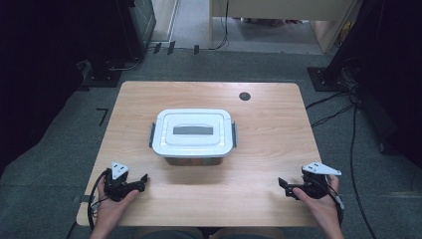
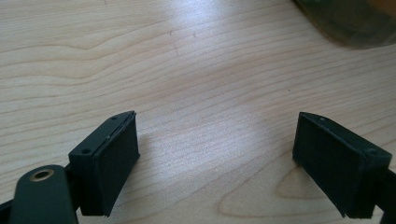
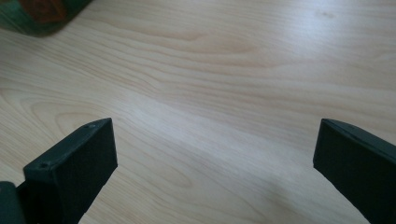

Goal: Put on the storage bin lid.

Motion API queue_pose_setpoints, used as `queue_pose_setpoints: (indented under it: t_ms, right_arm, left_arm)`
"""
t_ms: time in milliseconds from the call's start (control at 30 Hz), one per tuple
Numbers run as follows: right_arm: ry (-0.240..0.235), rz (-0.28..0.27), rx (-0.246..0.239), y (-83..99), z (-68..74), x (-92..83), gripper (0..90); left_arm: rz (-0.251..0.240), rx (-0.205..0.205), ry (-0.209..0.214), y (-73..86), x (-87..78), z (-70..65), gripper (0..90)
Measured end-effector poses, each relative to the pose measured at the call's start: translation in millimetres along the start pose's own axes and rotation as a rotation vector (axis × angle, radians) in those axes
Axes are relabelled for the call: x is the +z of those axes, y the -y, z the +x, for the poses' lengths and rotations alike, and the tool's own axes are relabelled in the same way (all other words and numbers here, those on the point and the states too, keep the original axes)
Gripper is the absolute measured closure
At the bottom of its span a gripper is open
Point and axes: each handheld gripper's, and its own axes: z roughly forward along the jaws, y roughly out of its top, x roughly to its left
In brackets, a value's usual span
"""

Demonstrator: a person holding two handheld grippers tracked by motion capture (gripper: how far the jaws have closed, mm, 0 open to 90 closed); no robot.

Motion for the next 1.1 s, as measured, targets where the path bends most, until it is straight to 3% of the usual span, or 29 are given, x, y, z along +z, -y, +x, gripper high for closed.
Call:
queue_pose_setpoints:
  t_ms: [267,467,633,667,1100]
  right_arm:
    - [0.054,0.038,0.042,23.9,-21.4,0.5,0.0]
    - [0.114,0.066,0.039,34.3,-29.9,1.0,0.0]
    - [0.132,0.062,0.035,36.1,-31.5,2.6,0.0]
    - [0.158,0.042,0.010,37.9,-29.4,6.0,0.0]
    - [0.157,0.041,0.010,37.9,-29.3,6.3,0.0]
  left_arm:
    - [0.000,-0.001,0.000,0.0,-0.1,0.0,14.3]
    - [0.000,-0.005,-0.005,0.3,-0.3,-0.4,14.3]
    - [-0.001,-0.006,-0.006,0.4,-0.3,-0.6,14.3]
    - [0.000,-0.006,-0.006,0.4,-0.4,-0.6,14.3]
    - [0.000,-0.008,-0.009,0.2,-0.1,-0.6,14.3]
